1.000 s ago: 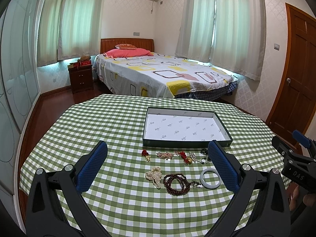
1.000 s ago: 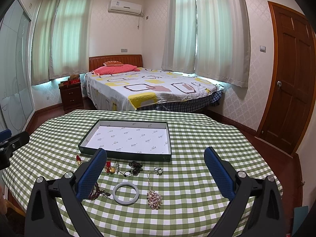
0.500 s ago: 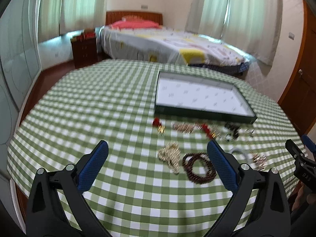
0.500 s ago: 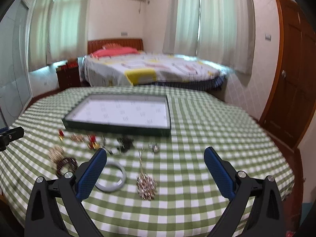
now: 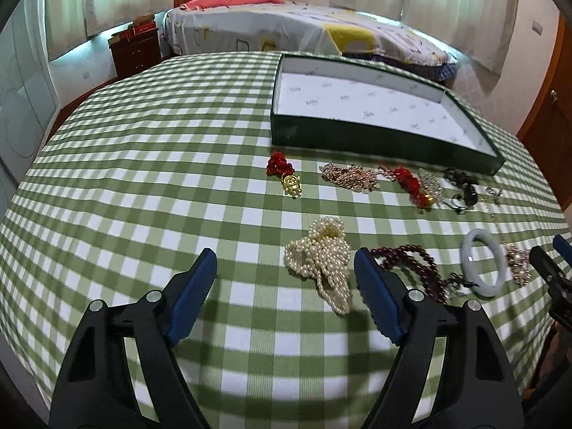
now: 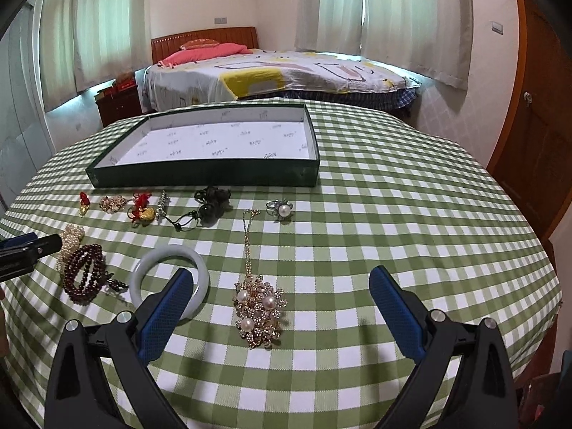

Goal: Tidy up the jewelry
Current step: 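Grasp the cream pearl necklace with the left tool while the right tool grasps the gold pearl brooch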

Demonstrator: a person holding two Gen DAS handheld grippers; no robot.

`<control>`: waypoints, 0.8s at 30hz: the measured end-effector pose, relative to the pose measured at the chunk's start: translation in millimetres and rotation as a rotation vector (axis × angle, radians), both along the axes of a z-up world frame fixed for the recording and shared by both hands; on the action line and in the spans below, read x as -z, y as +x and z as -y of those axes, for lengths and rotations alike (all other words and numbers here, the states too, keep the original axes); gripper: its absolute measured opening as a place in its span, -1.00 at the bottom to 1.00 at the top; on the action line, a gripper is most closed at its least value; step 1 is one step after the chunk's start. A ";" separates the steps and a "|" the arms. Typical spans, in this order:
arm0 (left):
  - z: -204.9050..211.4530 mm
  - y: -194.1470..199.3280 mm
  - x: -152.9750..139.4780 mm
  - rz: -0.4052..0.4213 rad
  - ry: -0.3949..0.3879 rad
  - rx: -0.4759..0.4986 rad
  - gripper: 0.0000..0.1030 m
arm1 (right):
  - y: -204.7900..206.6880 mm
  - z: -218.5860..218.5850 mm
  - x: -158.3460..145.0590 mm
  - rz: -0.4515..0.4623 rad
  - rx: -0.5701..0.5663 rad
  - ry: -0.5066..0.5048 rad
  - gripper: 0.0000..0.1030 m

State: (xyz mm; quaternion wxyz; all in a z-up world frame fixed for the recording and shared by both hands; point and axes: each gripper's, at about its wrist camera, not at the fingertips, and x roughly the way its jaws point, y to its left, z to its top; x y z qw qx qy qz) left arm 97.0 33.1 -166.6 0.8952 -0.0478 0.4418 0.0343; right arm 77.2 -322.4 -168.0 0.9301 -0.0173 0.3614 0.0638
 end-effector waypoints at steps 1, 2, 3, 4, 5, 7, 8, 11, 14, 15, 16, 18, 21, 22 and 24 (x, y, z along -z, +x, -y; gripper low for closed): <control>0.6 4.0 2.0 -0.009 0.002 0.002 0.50 | 1.1 -0.2 0.8 -0.002 0.000 -0.002 0.86; 1.7 8.4 5.2 -0.019 0.003 0.007 0.50 | 2.0 0.0 1.5 -0.006 0.001 -0.001 0.86; 2.4 10.5 6.9 -0.023 0.006 0.010 0.48 | 2.4 1.0 1.6 -0.007 0.002 0.000 0.87; 2.9 12.7 9.0 -0.029 0.011 0.013 0.47 | 2.7 1.0 1.9 -0.008 0.003 0.002 0.87; 3.7 14.2 10.9 -0.035 0.018 0.016 0.47 | 3.5 1.3 2.3 -0.008 0.003 0.004 0.87; 6.1 15.8 12.9 -0.030 0.049 0.026 0.47 | 4.6 0.7 3.2 -0.008 0.004 0.004 0.87; 5.9 15.9 13.1 -0.028 0.051 0.027 0.47 | 4.5 0.5 3.5 -0.010 0.004 0.002 0.86; 2.1 13.7 11.8 -0.018 0.051 0.014 0.27 | 5.8 0.7 5.5 -0.018 0.004 0.007 0.86; -1.5 10.1 10.8 -0.007 0.050 0.004 0.13 | 7.4 1.3 7.7 -0.027 0.004 0.008 0.86; -1.1 10.0 10.8 -0.006 0.053 0.007 0.11 | 7.8 1.9 8.2 -0.029 0.005 0.009 0.86; -0.8 9.8 10.5 0.000 0.051 0.016 0.05 | 8.1 2.4 8.8 -0.031 0.006 0.011 0.86; 1.3 8.9 9.8 0.006 0.051 0.030 -0.09 | 8.9 3.3 10.2 -0.037 0.007 0.014 0.86; 4.4 5.9 9.1 0.020 0.050 0.048 -0.26 | 9.9 4.6 13.5 -0.048 0.009 0.018 0.86; 5.2 5.5 9.1 0.022 0.052 0.048 -0.33 | 9.7 5.1 14.7 -0.052 0.009 0.019 0.86; 5.6 4.1 8.7 0.028 0.045 0.053 -0.43 | 9.6 5.8 17.0 -0.056 0.006 0.028 0.86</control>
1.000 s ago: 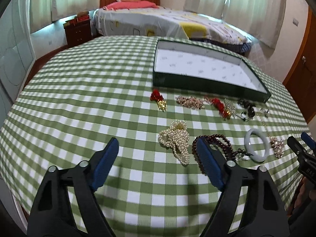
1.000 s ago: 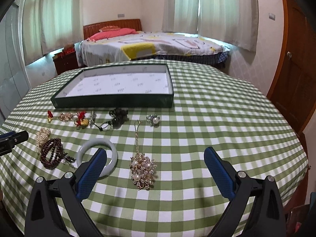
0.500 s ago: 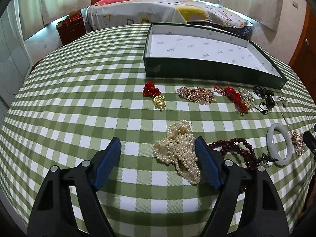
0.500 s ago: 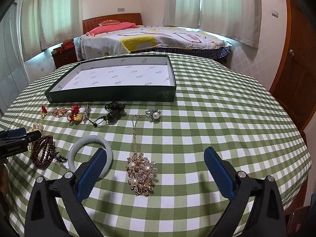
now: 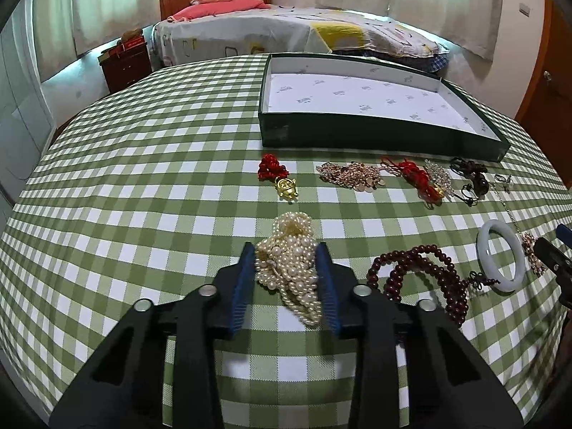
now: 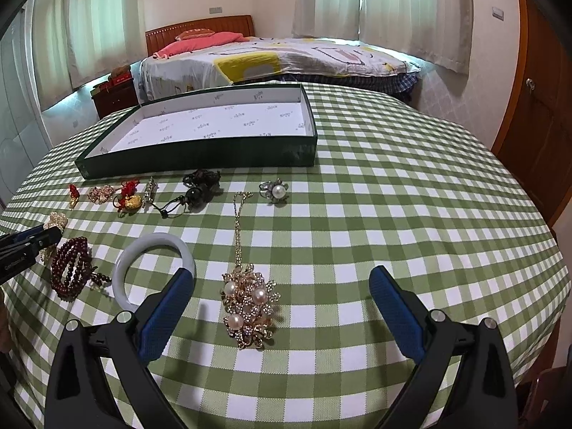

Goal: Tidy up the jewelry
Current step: 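Grasp the cream pearl necklace with the left tool while the right tool grasps the gold pearl brooch, then carry the pearl necklace into the green box with the left tool while the right tool releases the brooch there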

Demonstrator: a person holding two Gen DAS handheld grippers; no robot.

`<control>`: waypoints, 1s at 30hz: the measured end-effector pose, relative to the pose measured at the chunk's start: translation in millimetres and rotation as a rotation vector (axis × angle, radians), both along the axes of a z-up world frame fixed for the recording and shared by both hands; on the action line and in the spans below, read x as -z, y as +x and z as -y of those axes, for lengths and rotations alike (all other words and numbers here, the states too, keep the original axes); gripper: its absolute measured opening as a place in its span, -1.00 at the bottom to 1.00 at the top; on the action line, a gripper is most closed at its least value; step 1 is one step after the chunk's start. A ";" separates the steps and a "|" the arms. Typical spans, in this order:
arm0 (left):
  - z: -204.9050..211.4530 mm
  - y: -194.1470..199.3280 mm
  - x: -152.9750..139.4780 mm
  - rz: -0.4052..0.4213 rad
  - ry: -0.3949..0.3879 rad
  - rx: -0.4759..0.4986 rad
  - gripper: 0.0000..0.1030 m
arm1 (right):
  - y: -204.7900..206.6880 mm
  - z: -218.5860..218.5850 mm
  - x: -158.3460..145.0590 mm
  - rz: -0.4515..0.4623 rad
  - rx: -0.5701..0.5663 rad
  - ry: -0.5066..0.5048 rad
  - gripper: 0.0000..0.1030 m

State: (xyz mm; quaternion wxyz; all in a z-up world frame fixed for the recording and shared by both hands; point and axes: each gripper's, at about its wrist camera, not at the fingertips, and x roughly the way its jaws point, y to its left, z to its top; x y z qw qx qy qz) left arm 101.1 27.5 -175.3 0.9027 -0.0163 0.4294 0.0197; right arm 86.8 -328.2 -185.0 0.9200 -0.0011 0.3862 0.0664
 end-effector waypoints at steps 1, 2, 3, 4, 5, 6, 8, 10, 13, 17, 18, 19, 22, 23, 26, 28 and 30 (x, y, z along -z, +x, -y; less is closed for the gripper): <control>-0.2 -0.5 -0.2 0.001 -0.003 0.000 -0.47 | -0.2 0.3 0.3 0.001 -0.001 0.005 0.86; -0.5 -0.6 -0.2 0.002 -0.004 -0.001 -0.47 | -0.6 0.4 0.1 0.003 -0.002 0.009 0.86; -0.7 -0.7 -0.4 0.002 -0.006 -0.001 -0.48 | -0.7 0.3 0.0 0.004 -0.004 0.012 0.86; -0.8 -0.4 -0.4 0.002 -0.007 -0.001 -0.48 | -0.9 0.3 -0.1 0.005 -0.007 0.015 0.86; -0.9 0.0 -0.4 0.003 -0.006 -0.002 -0.48 | -1.0 -0.1 0.0 0.005 -0.010 0.016 0.85; -1.1 -0.1 -0.4 0.003 -0.005 -0.001 -0.49 | -1.0 -0.8 0.5 0.002 -0.015 0.017 0.84; -1.1 -0.2 -0.5 0.005 -0.003 -0.001 -0.49 | -1.4 -2.1 1.7 -0.002 -0.024 0.019 0.77; -1.2 -0.7 -0.6 0.004 -0.005 -0.002 -0.50 | -1.7 -2.5 2.6 -0.006 -0.037 0.031 0.42; -0.8 -0.7 -0.6 0.005 -0.004 -0.002 -0.50 | 0.5 -2.7 8.0 -0.043 -0.050 0.048 0.15; -0.9 -0.7 -0.5 0.005 -0.005 -0.003 -0.50 | -1.9 -4.8 7.9 -0.040 -0.064 0.042 0.10; -0.9 -0.7 -0.5 0.005 -0.005 -0.003 -0.51 | -3.6 -6.5 8.1 -0.037 -0.067 0.031 0.03; -1.1 -0.8 -0.4 0.005 -0.006 -0.003 -0.51 | -5.0 -7.4 8.0 -0.035 -0.073 0.026 -0.03; -1.1 -2.2 -0.7 0.006 -0.007 -0.004 -0.52 | -9.2 -8.6 6.7 -0.032 -0.088 0.040 -0.34; -0.9 -2.7 -0.8 0.007 -0.007 -0.005 -0.52 | -9.6 -8.4 6.4 -0.033 -0.090 0.045 -0.47; -0.8 -3.1 -1.2 0.006 -0.007 -0.005 -0.53 | -12.0 -8.2 5.7 -0.033 -0.098 0.062 -0.52; -0.3 -5.2 -1.6 0.006 -0.012 -0.003 -0.54 | -13.5 -8.7 4.6 -0.032 -0.100 0.064 -0.52; 0.3 -6.8 -2.4 0.007 -0.016 -0.004 -0.55 | -14.4 -8.4 2.2 -0.023 -0.098 0.064 -0.53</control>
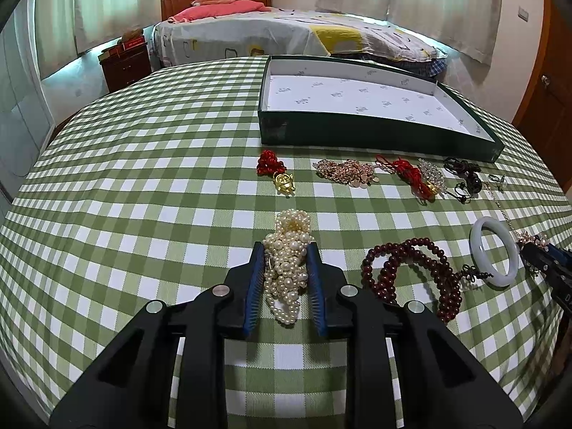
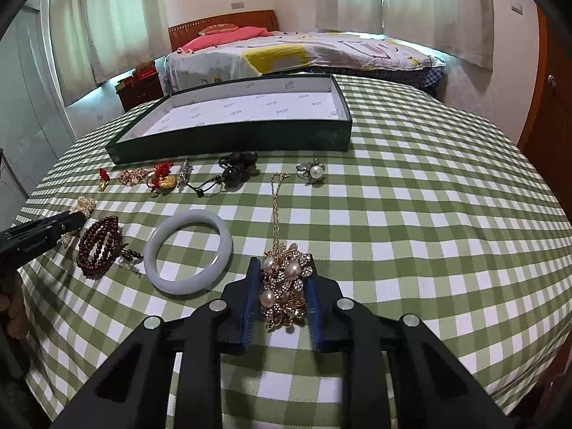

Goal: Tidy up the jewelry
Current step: 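Carry the pearl necklace into the green box with the left tool while the right tool releases the brooch there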

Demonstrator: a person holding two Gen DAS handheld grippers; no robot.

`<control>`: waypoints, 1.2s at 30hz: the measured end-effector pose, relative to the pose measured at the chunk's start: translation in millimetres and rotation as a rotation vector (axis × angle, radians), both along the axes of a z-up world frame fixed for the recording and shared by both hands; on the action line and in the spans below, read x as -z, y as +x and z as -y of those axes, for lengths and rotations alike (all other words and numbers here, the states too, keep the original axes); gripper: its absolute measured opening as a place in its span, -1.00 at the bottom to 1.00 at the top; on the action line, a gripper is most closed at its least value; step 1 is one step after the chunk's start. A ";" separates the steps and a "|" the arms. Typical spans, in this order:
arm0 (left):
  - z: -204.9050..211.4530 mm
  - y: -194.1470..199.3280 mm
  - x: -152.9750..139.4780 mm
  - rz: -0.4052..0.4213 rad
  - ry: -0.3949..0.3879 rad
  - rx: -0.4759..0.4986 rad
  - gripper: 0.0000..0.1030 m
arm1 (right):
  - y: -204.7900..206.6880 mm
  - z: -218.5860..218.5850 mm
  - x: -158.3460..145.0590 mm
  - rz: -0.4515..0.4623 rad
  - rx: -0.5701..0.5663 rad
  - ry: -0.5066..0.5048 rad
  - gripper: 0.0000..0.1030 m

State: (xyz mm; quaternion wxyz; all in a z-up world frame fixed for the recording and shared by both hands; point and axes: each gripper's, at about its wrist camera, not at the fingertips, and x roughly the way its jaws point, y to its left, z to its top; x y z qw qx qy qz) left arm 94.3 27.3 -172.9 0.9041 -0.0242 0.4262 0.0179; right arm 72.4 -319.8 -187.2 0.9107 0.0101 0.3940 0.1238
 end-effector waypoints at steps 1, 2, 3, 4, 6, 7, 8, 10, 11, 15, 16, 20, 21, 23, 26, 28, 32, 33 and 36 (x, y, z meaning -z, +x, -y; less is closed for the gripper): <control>0.2 -0.7 -0.5 0.001 -0.002 -0.001 -0.55 | -1.3 0.3 -2.7 0.010 0.001 0.002 -0.53; 0.2 -1.5 -0.7 0.003 -0.004 -0.001 -0.56 | -2.0 1.0 -4.5 0.017 0.002 0.002 -0.53; 0.2 -2.0 -1.5 0.004 -0.007 -0.002 -0.56 | -2.7 1.5 -6.8 0.026 0.004 0.002 -0.53; 0.2 -2.7 -2.1 0.006 -0.009 -0.004 -0.56 | -3.9 1.8 -9.5 0.035 0.005 0.003 -0.53; -0.1 -3.3 -4.1 0.010 -0.014 -0.006 -0.57 | -5.9 3.0 -15.3 0.054 0.008 0.006 -0.53; -0.3 -3.8 -5.2 0.013 -0.016 -0.007 -0.57 | -6.1 3.3 -17.2 0.060 0.009 0.007 -0.53; -0.4 -4.2 -7.0 0.017 -0.017 -0.007 -0.58 | -6.8 3.4 -20.5 0.070 0.011 0.008 -0.53; -0.9 -6.1 -10.5 0.027 -0.018 -0.006 -0.58 | -7.8 3.9 -26.7 0.088 0.013 0.013 -0.53; -0.5 -6.7 -13.7 0.034 -0.018 -0.005 -0.58 | -8.5 3.8 -30.9 0.100 0.013 0.015 -0.53; 0.8 -8.6 -24.8 0.054 -0.025 -0.002 -0.58 | -10.2 3.3 -45.9 0.138 0.009 0.024 -0.53; 1.1 -9.2 -28.1 0.061 -0.027 0.000 -0.58 | -10.6 2.9 -49.6 0.147 0.007 0.026 -0.53; 3.7 -11.2 -43.3 0.093 -0.031 0.006 -0.58 | -11.7 1.7 -63.4 0.179 0.001 0.036 -0.53; 4.5 -11.4 -48.5 0.104 -0.033 0.007 -0.58 | -11.6 1.6 -67.2 0.188 0.000 0.039 -0.53; 5.7 -11.2 -57.2 0.124 -0.035 0.009 -0.58 | -11.4 1.7 -75.9 0.210 -0.001 0.046 -0.53; 7.1 -8.4 -70.7 0.152 -0.040 0.010 -0.58 | -9.4 1.7 -90.7 0.246 -0.002 0.055 -0.53; 8.6 -4.8 -80.2 0.174 -0.044 0.014 -0.58 | -6.7 2.5 -99.8 0.269 -0.004 0.063 -0.53; 14.5 6.9 -100.4 0.225 -0.038 0.029 -0.58 | 6.6 0.2 -117.8 0.316 -0.013 0.069 -0.53; 16.3 12.9 -106.3 0.239 -0.036 0.033 -0.58 | 10.4 0.5 -121.6 0.325 -0.014 0.074 -0.53; 21.3 31.6 -120.6 0.273 -0.049 0.044 -0.58 | 25.8 0.8 -134.3 0.356 -0.018 0.092 -0.53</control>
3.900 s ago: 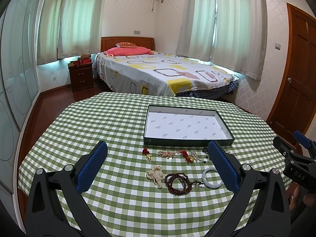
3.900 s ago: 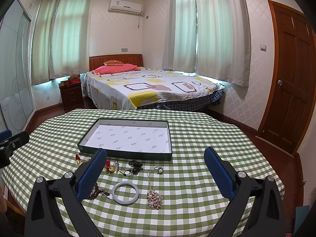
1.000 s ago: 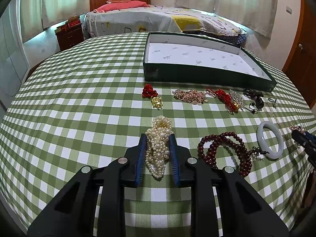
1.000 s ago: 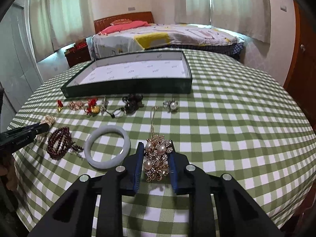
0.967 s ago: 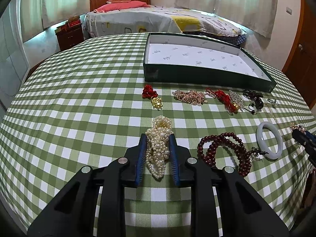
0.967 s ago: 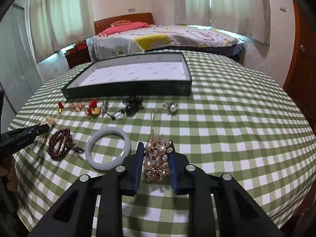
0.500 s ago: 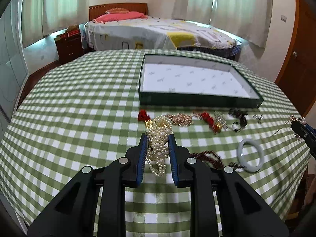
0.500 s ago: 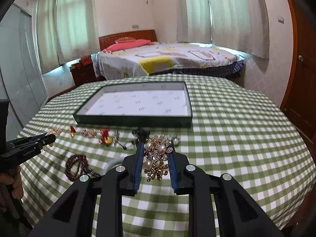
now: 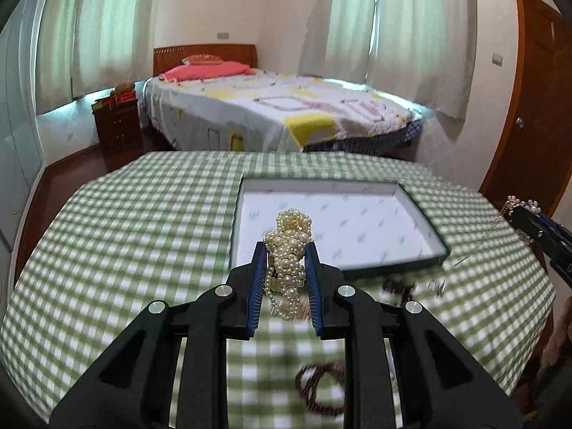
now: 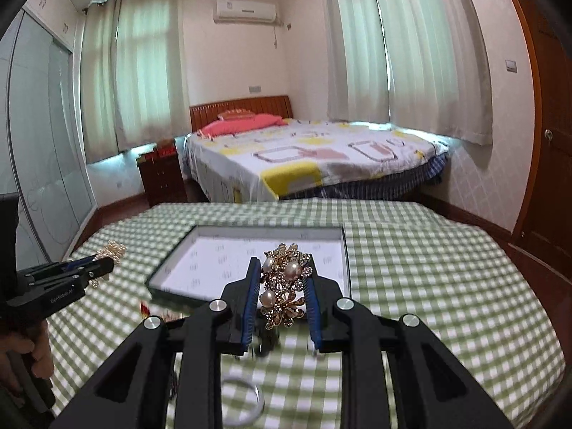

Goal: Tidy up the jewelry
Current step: 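Carry the pearl necklace into the green box with the left tool while the right tool releases the brooch there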

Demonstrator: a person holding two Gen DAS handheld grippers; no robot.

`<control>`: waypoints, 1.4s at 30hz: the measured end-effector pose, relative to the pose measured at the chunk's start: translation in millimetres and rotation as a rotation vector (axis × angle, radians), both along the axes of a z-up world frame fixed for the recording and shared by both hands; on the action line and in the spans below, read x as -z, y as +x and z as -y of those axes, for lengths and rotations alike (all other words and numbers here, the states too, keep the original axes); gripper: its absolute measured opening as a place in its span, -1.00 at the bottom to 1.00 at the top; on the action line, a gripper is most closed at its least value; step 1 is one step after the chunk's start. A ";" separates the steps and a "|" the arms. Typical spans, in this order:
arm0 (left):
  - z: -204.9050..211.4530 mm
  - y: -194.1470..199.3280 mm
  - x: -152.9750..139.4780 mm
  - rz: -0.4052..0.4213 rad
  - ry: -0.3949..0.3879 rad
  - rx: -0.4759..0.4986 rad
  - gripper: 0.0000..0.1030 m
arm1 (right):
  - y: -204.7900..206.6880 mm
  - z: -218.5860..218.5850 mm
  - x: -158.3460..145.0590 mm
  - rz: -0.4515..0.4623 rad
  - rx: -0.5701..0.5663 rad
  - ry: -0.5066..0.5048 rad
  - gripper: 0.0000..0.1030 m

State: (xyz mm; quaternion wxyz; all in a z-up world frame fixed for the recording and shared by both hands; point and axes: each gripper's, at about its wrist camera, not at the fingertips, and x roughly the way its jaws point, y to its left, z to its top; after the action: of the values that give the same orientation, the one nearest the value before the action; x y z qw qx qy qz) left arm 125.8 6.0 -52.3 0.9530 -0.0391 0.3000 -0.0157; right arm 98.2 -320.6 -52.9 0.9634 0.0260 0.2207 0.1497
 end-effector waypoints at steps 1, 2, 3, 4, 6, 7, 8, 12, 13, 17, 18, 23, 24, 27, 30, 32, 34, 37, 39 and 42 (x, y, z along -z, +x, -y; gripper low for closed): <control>1.1 4.2 -2.2 0.008 0.001 0.002 -0.58 | 5.3 -0.2 -3.4 0.010 0.000 0.001 -0.53; 3.1 11.9 -6.6 0.022 0.005 0.005 -0.58 | 13.2 -0.4 -7.6 0.022 0.001 0.001 -0.53; 4.8 20.1 -10.3 0.035 0.009 0.006 -0.58 | 18.7 -0.3 -10.1 0.027 0.001 0.003 -0.53; 6.2 26.8 -12.6 0.043 0.009 0.008 -0.58 | 24.2 -0.2 -12.3 0.032 0.000 0.006 -0.53; 9.2 44.2 -16.9 0.055 0.008 0.011 -0.58 | 37.0 -1.6 -16.8 0.043 0.000 0.006 -0.53; 10.0 51.4 -17.9 0.057 0.006 0.012 -0.58 | 45.4 -3.1 -17.8 0.048 0.001 -0.001 -0.52; 11.3 58.9 -18.1 0.059 0.004 0.013 -0.58 | 50.5 -3.9 -17.2 0.049 0.001 -0.005 -0.52; 17.6 90.8 -0.3 0.022 0.001 0.020 -0.58 | 75.0 -8.3 -1.5 0.015 0.004 -0.022 -0.52; 19.0 96.3 7.3 0.005 0.003 0.023 -0.58 | 81.4 -9.0 6.7 -0.006 0.004 -0.022 -0.52; 23.1 119.1 46.6 -0.092 0.009 0.030 -0.58 | 99.6 -10.2 38.6 -0.085 0.011 -0.030 -0.53; 24.5 124.7 58.2 -0.121 0.008 0.031 -0.58 | 104.5 -10.6 48.2 -0.110 0.013 -0.034 -0.53; 22.0 140.0 92.7 -0.205 0.001 0.029 -0.58 | 124.6 -12.6 81.1 -0.207 0.023 -0.056 -0.52; 22.6 143.6 97.8 -0.217 0.001 0.028 -0.58 | 127.8 -13.0 85.5 -0.225 0.025 -0.059 -0.52; 22.0 149.6 107.9 -0.246 0.002 0.026 -0.58 | 138.1 -12.1 99.8 -0.278 0.026 -0.065 -0.52; 21.8 156.1 116.7 -0.276 -0.003 0.026 -0.58 | 145.2 -13.3 110.9 -0.323 0.023 -0.079 -0.52; 20.9 159.4 121.9 -0.298 -0.012 0.024 -0.57 | 149.5 -14.2 116.4 -0.346 0.024 -0.087 -0.52; 19.6 160.8 125.6 -0.309 -0.017 0.022 -0.57 | 151.8 -14.8 120.8 -0.364 0.023 -0.091 -0.52; 19.2 162.8 126.6 -0.308 -0.012 0.020 -0.56 | 152.7 -15.5 124.6 -0.373 0.023 -0.101 -0.52; 20.0 162.6 127.0 -0.306 -0.004 0.022 -0.50 | 153.0 -17.2 124.1 -0.375 0.019 -0.108 -0.52; 23.4 162.5 127.0 -0.302 0.010 0.031 -0.40 | 152.6 -17.8 124.0 -0.374 0.017 -0.114 -0.51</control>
State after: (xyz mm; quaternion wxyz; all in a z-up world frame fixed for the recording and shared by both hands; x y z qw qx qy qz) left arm 288.4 -17.4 -179.3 0.8968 -0.0318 0.4407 -0.0227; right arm 250.8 -302.8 -176.9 0.9067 0.0008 0.4039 0.1217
